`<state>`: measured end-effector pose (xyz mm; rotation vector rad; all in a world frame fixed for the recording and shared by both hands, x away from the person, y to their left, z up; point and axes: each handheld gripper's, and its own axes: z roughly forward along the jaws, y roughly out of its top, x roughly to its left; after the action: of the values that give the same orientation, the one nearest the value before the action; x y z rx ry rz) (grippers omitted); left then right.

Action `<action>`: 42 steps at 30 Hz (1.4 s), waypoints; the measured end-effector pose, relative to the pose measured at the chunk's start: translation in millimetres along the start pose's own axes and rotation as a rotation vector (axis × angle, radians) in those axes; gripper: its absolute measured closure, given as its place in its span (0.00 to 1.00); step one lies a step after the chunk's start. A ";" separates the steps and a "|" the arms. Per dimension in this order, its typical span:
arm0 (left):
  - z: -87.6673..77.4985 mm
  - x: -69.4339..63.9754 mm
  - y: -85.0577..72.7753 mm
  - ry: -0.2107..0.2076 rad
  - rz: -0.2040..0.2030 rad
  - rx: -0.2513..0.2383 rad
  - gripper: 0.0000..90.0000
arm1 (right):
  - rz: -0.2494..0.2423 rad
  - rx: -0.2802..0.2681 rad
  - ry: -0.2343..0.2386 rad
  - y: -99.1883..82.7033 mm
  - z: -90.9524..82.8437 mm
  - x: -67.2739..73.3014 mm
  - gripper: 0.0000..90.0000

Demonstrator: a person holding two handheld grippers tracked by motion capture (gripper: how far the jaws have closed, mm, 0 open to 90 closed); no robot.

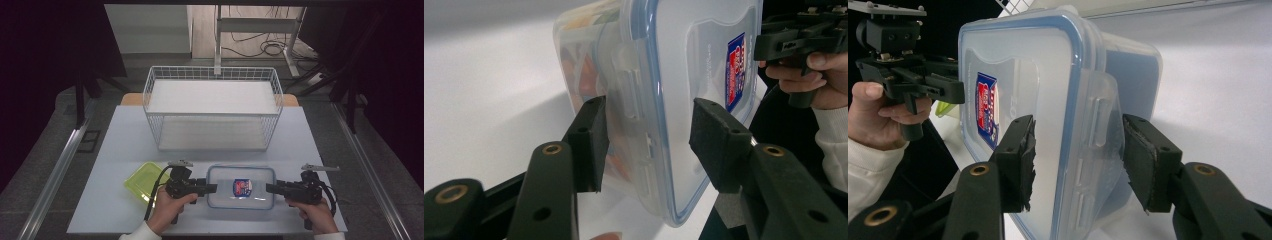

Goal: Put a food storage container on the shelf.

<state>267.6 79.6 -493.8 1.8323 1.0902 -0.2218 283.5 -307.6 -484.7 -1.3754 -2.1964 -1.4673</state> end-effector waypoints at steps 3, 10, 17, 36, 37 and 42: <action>-0.6 -2.2 -1.6 0.008 0.010 -0.009 0.56 | -0.004 0.002 -0.004 0.2 -1.0 1.4 0.55; -2.8 -4.1 -3.9 0.029 0.027 -0.026 0.55 | -0.031 -0.015 0.007 0.6 -1.7 6.0 0.56; -8.6 -3.4 -2.5 -0.017 0.032 -0.054 0.59 | -0.028 -0.028 0.022 1.7 -4.5 5.2 0.56; -46.1 -27.2 15.6 0.007 0.117 -0.099 0.61 | -0.106 -0.095 0.059 21.3 -17.1 31.1 0.56; -50.1 -28.7 18.1 0.009 0.123 -0.104 0.61 | -0.113 -0.102 0.062 24.0 -17.3 33.9 0.56; -67.7 -31.5 30.9 0.006 0.140 -0.140 0.61 | -0.144 -0.121 0.080 42.9 -18.0 46.9 0.56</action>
<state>252.8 110.9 -420.7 1.7755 0.9529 -0.0568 283.6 -290.0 -421.1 -1.1908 -2.2310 -1.6998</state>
